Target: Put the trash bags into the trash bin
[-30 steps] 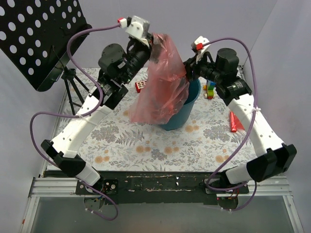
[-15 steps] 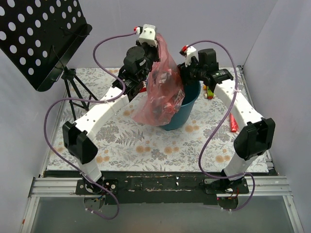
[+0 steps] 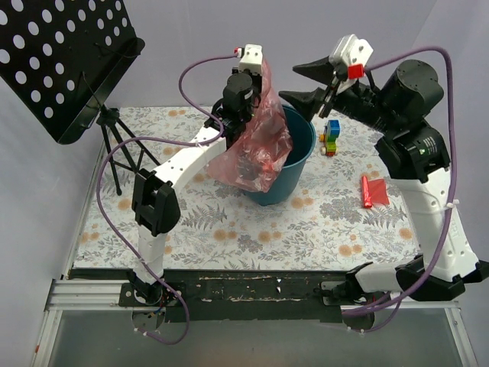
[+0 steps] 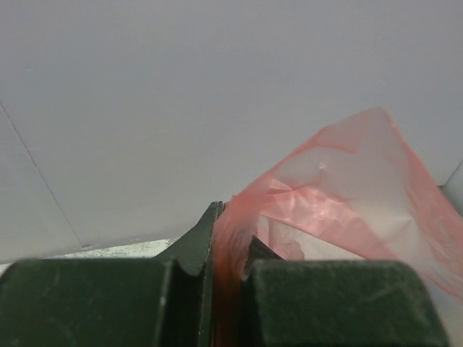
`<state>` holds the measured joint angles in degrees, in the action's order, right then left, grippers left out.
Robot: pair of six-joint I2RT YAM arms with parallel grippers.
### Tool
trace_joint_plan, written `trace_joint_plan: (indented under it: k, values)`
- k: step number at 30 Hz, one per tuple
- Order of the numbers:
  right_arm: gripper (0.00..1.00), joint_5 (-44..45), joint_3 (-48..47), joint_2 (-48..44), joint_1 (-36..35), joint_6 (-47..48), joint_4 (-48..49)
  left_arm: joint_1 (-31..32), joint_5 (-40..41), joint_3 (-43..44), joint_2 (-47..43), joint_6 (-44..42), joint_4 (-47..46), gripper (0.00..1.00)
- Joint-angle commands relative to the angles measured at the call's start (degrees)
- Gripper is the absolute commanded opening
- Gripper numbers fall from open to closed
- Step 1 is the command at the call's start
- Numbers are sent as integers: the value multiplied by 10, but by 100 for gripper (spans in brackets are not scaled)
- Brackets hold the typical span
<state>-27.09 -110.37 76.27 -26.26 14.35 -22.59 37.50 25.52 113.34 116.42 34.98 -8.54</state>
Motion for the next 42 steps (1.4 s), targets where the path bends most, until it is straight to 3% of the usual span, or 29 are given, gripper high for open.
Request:
trace_joint_plan:
  k: [1,3,5,7,8,10,13,16,21,27,33,35,38,39,42]
  values:
    - [63,-57,-48,50,-83,93,-38,-26,0,45,-30,-6,6,0]
    - [64,-36,-46,59,-126,132,-50,-33,-7,50,-34,-43,12,0]
    - [65,50,-27,63,-162,124,-29,-44,-39,59,-45,-57,44,0]
    - [67,184,-4,61,-176,39,20,-47,-33,47,-59,-74,45,0]
    - [69,203,8,57,-176,-4,28,-47,-32,46,-64,-85,54,0]
    - [80,159,47,41,-185,-6,32,-47,-20,45,-69,-90,66,0]
    - [82,94,137,-7,-218,32,69,-47,8,44,-68,-103,65,0]
    - [83,133,216,-41,-277,129,96,-47,27,56,-59,-116,67,0]
    - [83,217,309,-75,-339,185,163,-49,77,120,-26,-104,113,0]
    - [81,384,350,-47,-377,232,241,-49,76,112,-37,-95,117,0]
    - [78,401,337,-11,-381,242,247,-49,84,114,-37,-84,146,0]
    - [68,389,327,-7,-382,241,227,-50,85,122,-30,-74,163,0]
    - [41,426,309,10,-379,240,182,-52,82,129,-26,-70,164,0]
    - [27,437,307,10,-376,240,178,-52,82,132,-24,-70,166,0]
    - [8,427,303,-16,-352,233,180,-57,78,138,-23,-73,172,0]
